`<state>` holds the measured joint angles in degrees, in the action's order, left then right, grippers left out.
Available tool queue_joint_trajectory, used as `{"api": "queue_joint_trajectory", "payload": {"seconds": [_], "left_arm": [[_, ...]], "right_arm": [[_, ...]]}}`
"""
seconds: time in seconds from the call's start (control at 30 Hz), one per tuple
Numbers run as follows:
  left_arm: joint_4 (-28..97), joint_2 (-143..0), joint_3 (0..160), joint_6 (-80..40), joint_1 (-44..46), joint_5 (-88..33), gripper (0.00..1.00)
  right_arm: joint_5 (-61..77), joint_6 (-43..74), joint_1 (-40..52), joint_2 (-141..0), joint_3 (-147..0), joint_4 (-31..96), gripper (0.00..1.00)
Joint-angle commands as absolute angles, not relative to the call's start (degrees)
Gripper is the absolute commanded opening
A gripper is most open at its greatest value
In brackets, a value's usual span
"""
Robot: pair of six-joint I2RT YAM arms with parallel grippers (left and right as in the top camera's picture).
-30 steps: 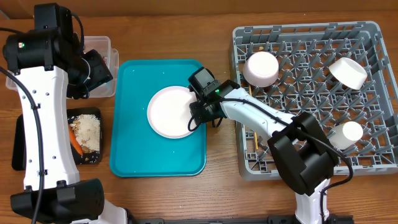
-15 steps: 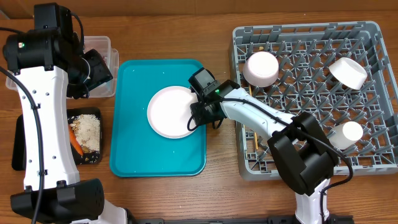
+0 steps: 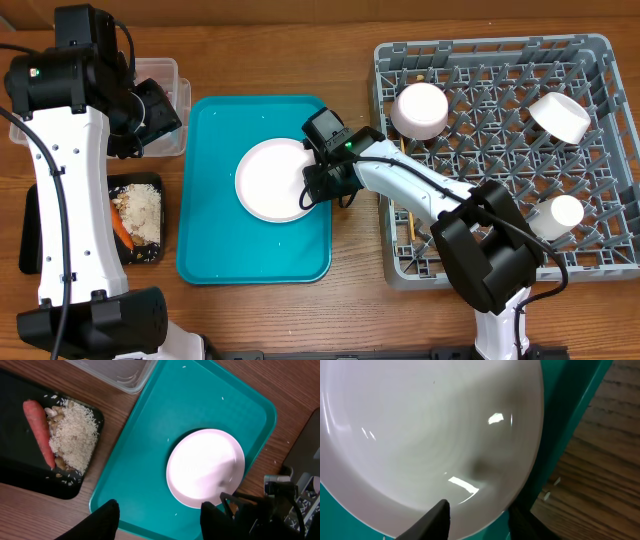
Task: Sort waste into correct bins and load items into the dishwasher
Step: 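Grasp the white plate rim with the right gripper and lift it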
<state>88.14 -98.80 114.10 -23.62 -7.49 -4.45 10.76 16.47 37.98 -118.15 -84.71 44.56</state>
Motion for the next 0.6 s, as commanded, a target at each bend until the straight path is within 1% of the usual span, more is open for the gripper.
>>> {"api": "queue_joint_trajectory", "payload": {"seconds": [0.0, 0.1, 0.27, 0.33, 0.37, 0.43, 0.5, 0.53, 0.57], "left_arm": [[88.03, -99.0, 114.85, -22.9, -7.05, -4.45, 0.55], [88.05, -99.0, 114.85, -22.9, -7.05, -4.45, 0.55], [88.25, -99.0, 114.85, -22.9, -7.05, -4.47, 0.54], [88.29, -99.0, 114.85, -22.9, -7.05, -4.47, 0.54], [88.29, -99.0, 114.85, -22.9, -7.05, -4.47, 0.54], [88.29, -99.0, 114.85, -22.9, -7.05, -4.47, 0.54], [88.29, -99.0, 114.85, -22.87, -7.05, -4.47, 0.54], [88.27, -99.0, 114.85, -22.7, -7.05, -4.45, 0.55], [88.29, -99.0, 114.85, -22.7, -7.05, -4.45, 0.55]], "right_arm": [[14.66, 16.62, 38.59, -118.76, -86.21, 44.29, 0.41], [11.42, 20.05, 39.62, -119.17, -85.56, 44.01, 0.41], [11.44, 21.39, 39.79, -120.49, -85.56, 43.79, 0.41], [10.7, 23.14, 39.79, -120.92, -85.56, 43.51, 0.37], [10.15, 23.94, 39.79, -121.01, -85.56, 43.33, 0.37], [9.32, 24.99, 39.79, -121.16, -85.56, 42.7, 0.33], [9.04, 25.8, 39.79, -121.16, -85.56, 41.54, 0.25], [9.02, 25.82, 39.79, -121.16, -85.56, 40.45, 0.18], [9.02, 25.8, 39.79, -121.16, -85.56, 39.59, 0.15]]}}
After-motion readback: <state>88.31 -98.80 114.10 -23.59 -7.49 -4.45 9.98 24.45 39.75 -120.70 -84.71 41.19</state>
